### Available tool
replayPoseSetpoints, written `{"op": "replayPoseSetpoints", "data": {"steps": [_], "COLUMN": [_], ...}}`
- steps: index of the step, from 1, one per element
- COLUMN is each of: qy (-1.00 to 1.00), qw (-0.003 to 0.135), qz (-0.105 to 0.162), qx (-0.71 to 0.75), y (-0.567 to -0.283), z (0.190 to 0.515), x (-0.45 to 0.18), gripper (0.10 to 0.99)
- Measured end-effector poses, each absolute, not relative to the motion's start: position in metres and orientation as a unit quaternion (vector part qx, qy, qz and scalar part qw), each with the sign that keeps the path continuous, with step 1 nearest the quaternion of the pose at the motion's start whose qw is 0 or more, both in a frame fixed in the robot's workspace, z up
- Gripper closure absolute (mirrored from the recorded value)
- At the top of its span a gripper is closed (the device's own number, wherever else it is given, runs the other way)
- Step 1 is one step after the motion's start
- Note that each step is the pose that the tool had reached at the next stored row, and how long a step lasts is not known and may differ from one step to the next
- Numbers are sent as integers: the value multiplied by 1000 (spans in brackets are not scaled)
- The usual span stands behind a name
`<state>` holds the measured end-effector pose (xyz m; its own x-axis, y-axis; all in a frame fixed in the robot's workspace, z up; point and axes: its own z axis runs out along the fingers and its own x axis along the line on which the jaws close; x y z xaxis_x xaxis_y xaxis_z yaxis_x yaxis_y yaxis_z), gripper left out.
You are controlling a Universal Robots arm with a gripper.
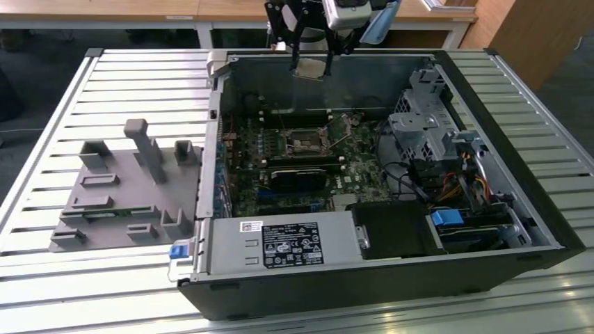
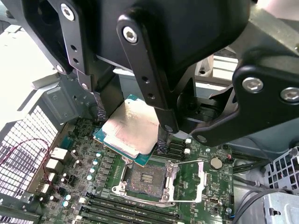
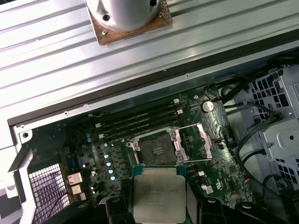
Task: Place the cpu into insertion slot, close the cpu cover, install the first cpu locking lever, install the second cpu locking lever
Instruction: 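Place the cpu into insertion slot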
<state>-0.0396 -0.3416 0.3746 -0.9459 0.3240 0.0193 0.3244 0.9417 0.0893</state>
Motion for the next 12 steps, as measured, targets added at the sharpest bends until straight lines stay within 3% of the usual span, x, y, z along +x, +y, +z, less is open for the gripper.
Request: {"op": "replayPoseSetpoints", "data": {"steps": [12], "qy": [-982], "qw": [1], "qz": [-46], "qx": [-181], "y": [-342], "z": [375], "x": [-40], "gripper": [545]}}
